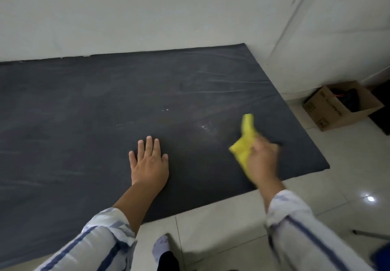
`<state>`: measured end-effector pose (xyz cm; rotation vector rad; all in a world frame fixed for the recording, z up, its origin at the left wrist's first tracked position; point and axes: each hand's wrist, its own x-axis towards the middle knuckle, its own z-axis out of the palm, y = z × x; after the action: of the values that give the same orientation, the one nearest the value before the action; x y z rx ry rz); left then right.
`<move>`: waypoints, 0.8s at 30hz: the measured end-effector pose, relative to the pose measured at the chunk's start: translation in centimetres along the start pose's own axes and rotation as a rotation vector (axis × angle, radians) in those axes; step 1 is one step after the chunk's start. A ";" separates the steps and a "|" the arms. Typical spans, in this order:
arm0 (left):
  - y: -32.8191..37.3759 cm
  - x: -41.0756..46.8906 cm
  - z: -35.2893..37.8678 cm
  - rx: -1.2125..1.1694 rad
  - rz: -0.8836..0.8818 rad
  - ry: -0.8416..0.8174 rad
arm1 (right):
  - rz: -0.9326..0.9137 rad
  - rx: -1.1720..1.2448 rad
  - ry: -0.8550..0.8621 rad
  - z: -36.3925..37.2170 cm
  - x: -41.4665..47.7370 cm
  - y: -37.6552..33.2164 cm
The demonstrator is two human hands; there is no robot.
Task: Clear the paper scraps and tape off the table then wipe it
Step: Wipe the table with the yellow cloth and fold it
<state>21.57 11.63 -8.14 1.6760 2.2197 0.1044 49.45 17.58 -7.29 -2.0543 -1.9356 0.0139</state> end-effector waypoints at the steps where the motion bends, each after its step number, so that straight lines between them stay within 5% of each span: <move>1: 0.4 0.8 -0.1 0.001 0.010 0.000 | -0.122 0.072 -0.065 0.7 -1.4 -3.2; 4: 1.5 3.2 -0.5 0.015 0.045 -0.008 | -0.572 0.126 -0.111 3.1 -6.3 -8.9; 6: 1.9 4.3 -0.6 0.015 0.046 0.000 | -0.651 0.146 -0.063 3.8 -4.6 -6.3; 8: 2.4 4.8 -0.5 0.035 0.039 0.016 | -0.549 0.051 0.010 3.8 -0.9 -0.9; 10: 2.8 4.9 -0.3 0.060 0.028 0.029 | -0.241 -0.036 0.017 2.4 3.1 5.0; 13: 3.8 5.8 0.0 0.070 0.027 0.041 | 0.114 0.031 0.139 0.2 7.3 4.7; 17: 4.9 7.5 -0.1 0.047 -0.007 0.074 | -0.297 0.218 -0.074 1.8 4.8 -7.1; 20: 5.1 7.9 0.0 0.071 -0.039 0.075 | -0.636 0.207 -0.114 5.5 2.0 -8.0; 22: 5.3 8.0 0.0 0.053 -0.061 0.115 | -0.690 0.171 -0.043 5.9 5.8 -4.1; 24: 5.7 8.0 -0.1 0.047 -0.074 0.129 | -0.519 0.060 0.020 6.4 11.4 1.6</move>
<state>24.89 20.85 -8.39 1.6521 2.3941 0.1463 50.54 30.05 -11.41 -1.4553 -2.3608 -0.0656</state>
